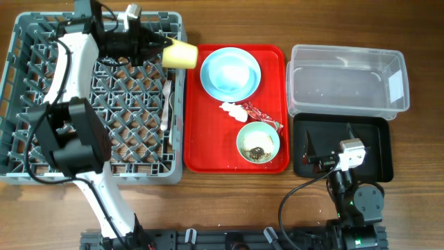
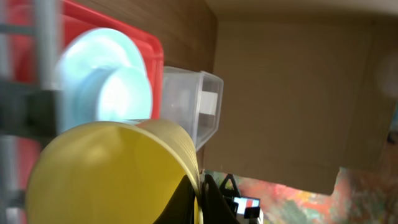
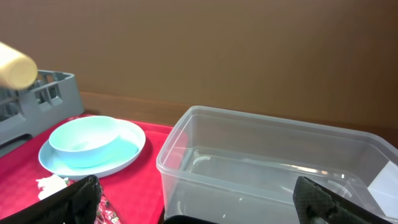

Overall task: Sort waste into correct bins and load items into the dishwasher rack
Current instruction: 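Lift the yellow cup and carry it over the rack, then set the yellow cup in the rack and open the left gripper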

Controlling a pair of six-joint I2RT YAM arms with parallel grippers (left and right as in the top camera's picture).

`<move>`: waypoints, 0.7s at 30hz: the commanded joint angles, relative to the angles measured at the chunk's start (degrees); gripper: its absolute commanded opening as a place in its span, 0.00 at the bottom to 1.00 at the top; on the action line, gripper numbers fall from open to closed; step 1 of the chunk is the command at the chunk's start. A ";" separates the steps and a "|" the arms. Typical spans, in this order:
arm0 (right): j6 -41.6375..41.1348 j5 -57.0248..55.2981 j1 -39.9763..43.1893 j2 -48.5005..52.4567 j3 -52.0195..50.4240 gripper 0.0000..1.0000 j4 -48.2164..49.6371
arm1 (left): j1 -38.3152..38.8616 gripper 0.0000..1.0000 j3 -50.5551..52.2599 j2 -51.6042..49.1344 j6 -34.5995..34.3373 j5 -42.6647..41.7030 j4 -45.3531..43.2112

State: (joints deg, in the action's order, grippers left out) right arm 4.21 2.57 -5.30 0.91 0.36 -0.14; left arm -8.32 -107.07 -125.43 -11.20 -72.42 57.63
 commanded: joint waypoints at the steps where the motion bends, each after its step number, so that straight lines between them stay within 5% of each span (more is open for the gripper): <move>1: 0.28 0.50 0.28 -0.11 -0.07 1.00 0.22 | -2.05 0.04 0.24 -3.28 0.07 -2.12 -0.26; 11: 0.31 0.52 0.28 -0.11 -0.07 1.00 0.22 | -2.01 0.04 0.24 -6.19 0.11 -2.49 0.28; 21: 0.28 0.52 0.28 -0.11 -0.07 1.00 0.22 | -1.81 0.04 0.26 -6.21 0.09 19.32 4.39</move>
State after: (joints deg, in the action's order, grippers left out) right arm 4.21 2.57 -5.30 0.91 0.36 -0.14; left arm -10.57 -107.77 -129.93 -11.68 -69.93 61.76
